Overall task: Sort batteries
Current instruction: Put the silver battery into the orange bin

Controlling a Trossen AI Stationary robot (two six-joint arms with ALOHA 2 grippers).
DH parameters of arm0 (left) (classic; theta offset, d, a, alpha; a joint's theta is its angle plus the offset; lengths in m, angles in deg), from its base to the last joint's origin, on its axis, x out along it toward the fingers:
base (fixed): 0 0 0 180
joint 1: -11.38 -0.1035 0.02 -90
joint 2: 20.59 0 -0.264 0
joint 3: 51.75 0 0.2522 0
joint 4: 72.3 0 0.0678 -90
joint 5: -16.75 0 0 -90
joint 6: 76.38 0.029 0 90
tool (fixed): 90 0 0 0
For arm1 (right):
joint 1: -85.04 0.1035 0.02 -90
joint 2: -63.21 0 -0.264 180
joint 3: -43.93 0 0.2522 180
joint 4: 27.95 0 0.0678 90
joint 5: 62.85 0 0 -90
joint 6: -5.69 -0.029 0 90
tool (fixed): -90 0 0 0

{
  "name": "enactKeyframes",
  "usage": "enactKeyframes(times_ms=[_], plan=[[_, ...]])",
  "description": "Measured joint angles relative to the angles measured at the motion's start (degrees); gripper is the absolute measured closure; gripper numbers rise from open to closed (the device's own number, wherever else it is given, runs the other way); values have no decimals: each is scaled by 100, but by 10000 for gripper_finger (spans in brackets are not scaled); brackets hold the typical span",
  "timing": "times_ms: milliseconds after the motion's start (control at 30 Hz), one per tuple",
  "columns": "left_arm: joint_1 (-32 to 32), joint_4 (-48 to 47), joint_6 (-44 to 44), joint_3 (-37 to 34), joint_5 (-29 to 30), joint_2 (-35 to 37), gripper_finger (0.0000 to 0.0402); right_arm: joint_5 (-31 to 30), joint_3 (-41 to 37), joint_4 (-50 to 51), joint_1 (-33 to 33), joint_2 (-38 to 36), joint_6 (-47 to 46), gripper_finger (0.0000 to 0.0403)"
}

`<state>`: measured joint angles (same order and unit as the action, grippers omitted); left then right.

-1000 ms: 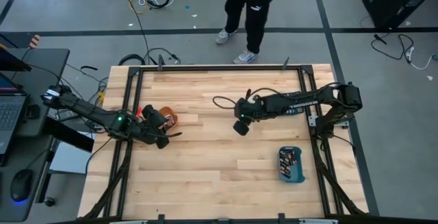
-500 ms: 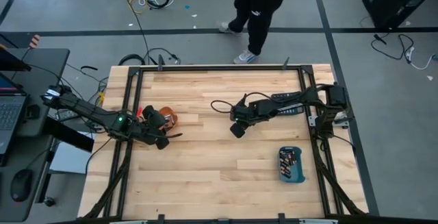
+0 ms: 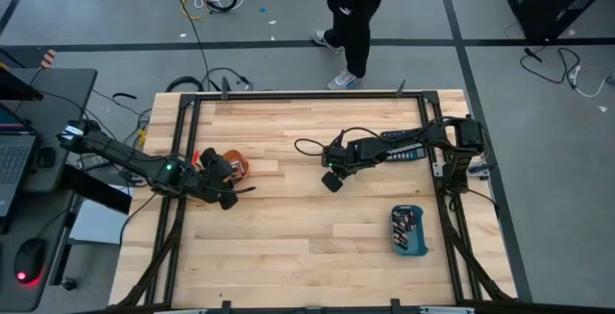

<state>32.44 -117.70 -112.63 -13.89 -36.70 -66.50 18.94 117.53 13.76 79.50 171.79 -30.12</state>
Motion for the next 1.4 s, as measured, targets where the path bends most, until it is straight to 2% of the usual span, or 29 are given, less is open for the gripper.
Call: enactKeyframes(times_ms=[67,133,567,800,1067,1200,1300,1400], plan=[[0,97,2,0,2,0,259,38,-2,-26,-1,-9,89,381],[0,160,16,0,2,0,259,77,-10,-82,0,-9,276,391],[0,258,326,0,1,0,259,211,207,-291,82,-291,392,399],[0,263,449,0,2,0,259,42,291,-1335,276,-658,726,401],[0,53,763,133,100,51,259,-143,297,-3798,514,-628,1396,401],[7,-590,926,833,684,274,259,-746,308,-5523,621,-634,1824,401],[7,-773,1370,1410,895,451,259,-802,325,-6717,701,-491,2277,401],[9,-752,1907,1894,902,623,259,-800,406,-7742,788,-23,2612,401]])
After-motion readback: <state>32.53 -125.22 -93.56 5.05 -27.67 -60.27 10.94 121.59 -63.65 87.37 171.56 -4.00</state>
